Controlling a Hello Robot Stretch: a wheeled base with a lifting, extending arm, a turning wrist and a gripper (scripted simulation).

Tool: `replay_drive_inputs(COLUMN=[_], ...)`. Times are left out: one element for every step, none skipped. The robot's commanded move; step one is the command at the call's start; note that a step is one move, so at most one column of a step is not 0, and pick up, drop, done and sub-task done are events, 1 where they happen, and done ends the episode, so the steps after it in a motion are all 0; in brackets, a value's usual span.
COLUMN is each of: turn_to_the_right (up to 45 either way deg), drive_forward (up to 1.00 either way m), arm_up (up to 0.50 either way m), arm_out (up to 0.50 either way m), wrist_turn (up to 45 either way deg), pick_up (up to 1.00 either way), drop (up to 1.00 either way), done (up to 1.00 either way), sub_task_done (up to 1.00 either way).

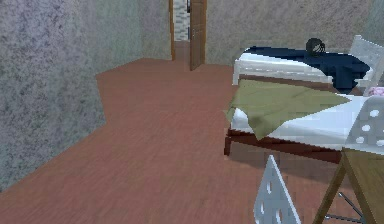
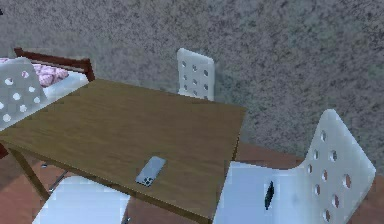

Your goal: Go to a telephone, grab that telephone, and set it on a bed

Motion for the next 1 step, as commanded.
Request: replay_drive_inputs(turn_to_the_right=[0.0], drive_forward=[0.0], arm_up=[0.34], arm_out=[0.0], wrist_turn=[0.0], pick_up=[0.0], drop=[0.0], done=[0.0], sub_task_done=[0.0])
